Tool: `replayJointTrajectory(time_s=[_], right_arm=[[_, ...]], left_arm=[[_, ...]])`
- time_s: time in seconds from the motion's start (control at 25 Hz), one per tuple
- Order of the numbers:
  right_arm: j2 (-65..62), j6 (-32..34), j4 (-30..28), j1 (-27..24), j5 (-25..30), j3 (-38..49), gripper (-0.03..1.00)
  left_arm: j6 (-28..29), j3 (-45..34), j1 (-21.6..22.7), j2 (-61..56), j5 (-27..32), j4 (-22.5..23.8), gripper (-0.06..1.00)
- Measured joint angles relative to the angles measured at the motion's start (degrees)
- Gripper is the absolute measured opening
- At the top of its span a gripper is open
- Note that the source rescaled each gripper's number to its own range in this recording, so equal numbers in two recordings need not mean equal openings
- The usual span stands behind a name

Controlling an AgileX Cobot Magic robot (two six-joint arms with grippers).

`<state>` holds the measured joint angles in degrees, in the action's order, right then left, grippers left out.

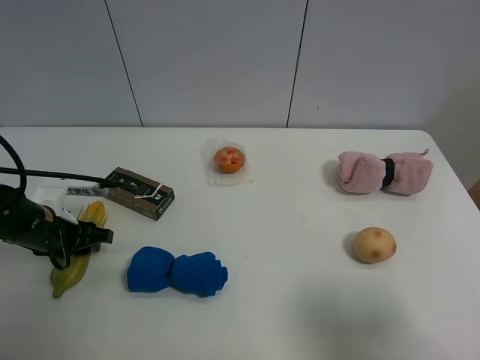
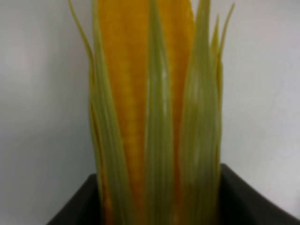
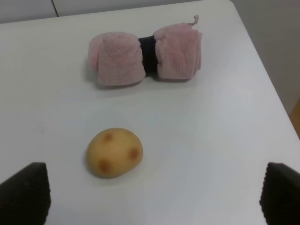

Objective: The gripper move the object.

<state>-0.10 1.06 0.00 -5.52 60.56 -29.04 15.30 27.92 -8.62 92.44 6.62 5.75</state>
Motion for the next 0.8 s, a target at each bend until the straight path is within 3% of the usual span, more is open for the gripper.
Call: replayJointTrajectory(time_s=[0.12, 0.16, 0.28, 0.36, 0.44, 0.8], right_arm=[[0.00, 0.00, 0.00, 0.00, 0.00, 0.00, 1.00], [0.00, 0.00, 0.00, 0.00, 0.00, 0.00, 1.00], [0.00, 0.00, 0.00, 0.00, 0.00, 0.00, 1.00], [0.00, 0.00, 0.00, 0.00, 0.00, 0.00, 1.00], [0.00, 0.00, 0.00, 0.00, 0.00, 0.00, 1.00], [0.00, 0.00, 0.00, 0.00, 0.00, 0.00, 1.00]], left_arm=[[0.00, 0.00, 0.00, 0.00, 0.50, 0.10, 0.04], [0.00, 0.00, 0.00, 0.00, 0.38, 0.33, 0.15], [0.00, 0.00, 0.00, 0.00, -0.74, 0.93, 0.75], [0.00, 0.00, 0.00, 0.01, -1.16, 1.11, 0.91], [0.11, 0.00, 0.00, 0.01, -1.59, 1.11, 0.97], [1.32, 0.00, 0.00, 0.01, -2.29, 1.06, 0.99]])
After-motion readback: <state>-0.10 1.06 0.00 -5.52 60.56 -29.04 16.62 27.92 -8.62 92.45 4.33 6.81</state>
